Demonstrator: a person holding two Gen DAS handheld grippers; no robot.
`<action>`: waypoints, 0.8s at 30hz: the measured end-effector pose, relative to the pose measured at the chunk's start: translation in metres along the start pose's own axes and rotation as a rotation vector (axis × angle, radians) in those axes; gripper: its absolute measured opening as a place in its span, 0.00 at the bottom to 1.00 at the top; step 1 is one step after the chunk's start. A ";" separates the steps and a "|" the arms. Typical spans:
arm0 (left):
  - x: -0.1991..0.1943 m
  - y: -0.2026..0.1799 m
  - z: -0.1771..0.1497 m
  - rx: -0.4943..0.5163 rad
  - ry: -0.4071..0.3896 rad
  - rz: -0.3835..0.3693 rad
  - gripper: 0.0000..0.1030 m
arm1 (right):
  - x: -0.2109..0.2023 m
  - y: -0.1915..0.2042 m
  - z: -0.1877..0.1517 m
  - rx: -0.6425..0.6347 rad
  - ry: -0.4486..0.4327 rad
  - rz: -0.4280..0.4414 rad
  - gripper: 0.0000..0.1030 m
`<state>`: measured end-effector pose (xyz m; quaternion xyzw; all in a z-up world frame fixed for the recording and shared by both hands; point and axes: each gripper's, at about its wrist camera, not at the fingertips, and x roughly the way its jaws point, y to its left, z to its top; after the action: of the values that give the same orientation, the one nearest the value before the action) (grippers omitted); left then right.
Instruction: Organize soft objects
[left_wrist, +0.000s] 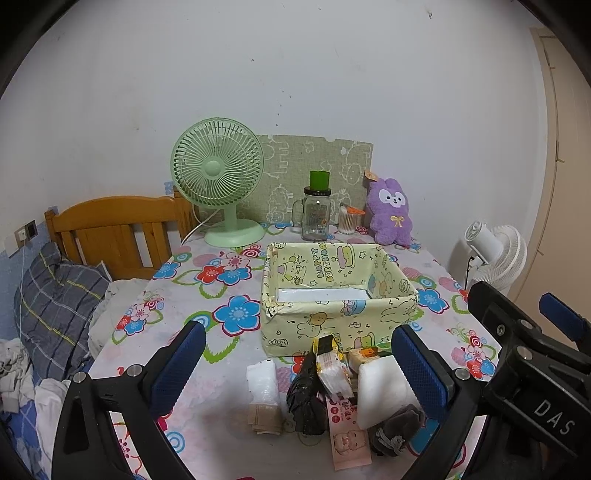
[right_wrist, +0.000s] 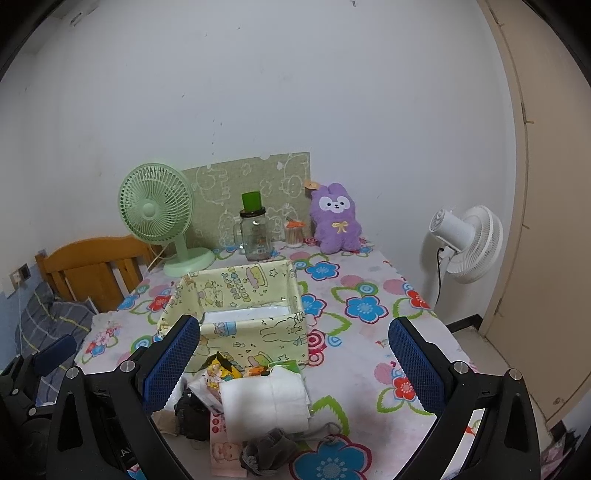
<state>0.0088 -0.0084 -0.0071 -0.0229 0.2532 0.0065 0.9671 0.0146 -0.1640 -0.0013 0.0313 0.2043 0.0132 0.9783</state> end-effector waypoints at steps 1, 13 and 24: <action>0.000 0.000 0.000 0.000 0.000 0.001 0.98 | -0.001 0.000 0.000 0.001 -0.001 0.000 1.00; -0.005 0.000 0.001 -0.007 -0.005 -0.011 0.98 | -0.006 0.000 0.001 0.000 -0.010 0.003 1.00; -0.007 0.001 0.002 -0.007 -0.008 -0.008 0.98 | -0.006 0.002 0.002 0.008 -0.007 0.020 1.00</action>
<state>0.0040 -0.0071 -0.0022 -0.0271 0.2494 0.0038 0.9680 0.0098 -0.1627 0.0026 0.0375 0.2008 0.0222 0.9787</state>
